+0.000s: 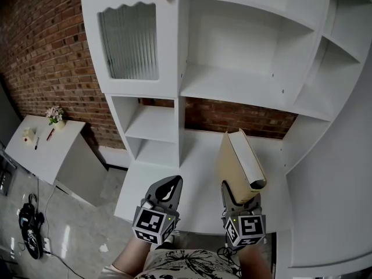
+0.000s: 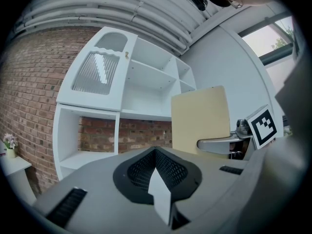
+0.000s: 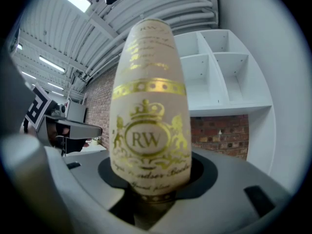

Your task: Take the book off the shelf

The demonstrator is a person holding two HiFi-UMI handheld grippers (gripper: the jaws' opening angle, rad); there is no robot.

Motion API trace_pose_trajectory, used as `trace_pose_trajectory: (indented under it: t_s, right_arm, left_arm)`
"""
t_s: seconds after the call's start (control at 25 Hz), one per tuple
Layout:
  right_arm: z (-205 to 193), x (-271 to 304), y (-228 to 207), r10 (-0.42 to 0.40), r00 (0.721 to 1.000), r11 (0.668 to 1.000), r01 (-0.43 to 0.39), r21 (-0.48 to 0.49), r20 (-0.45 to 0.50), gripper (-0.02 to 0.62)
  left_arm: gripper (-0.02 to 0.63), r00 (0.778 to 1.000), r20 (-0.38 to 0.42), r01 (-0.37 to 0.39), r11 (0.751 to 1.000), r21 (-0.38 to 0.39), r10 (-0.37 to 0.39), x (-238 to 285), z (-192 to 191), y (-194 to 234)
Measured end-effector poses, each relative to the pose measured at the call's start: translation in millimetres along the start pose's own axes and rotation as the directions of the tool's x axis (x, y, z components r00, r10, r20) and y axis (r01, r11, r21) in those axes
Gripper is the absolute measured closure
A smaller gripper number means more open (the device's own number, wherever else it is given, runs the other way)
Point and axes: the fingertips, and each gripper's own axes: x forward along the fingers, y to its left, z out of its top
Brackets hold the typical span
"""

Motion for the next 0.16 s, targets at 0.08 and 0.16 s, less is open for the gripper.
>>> trace_pose_trajectory:
  t_s: [0.08, 0.16]
  right_arm:
    - [-1.5, 0.6, 0.7, 0.0, 1.0, 1.0, 0.0, 0.002, -0.007, 0.371]
    - [-3.1, 1.1, 1.2, 0.0, 1.0, 1.0, 0.0, 0.003, -0.014, 0.371]
  left_arm:
    - [0.594, 1.0, -0.004, 0.001, 1.0, -0.003, -0.001, 0.6, -0.4, 1.1]
    - [0.594, 1.0, -0.006, 0.0, 1.0, -0.005, 0.0, 1.5, -0.9, 2.3]
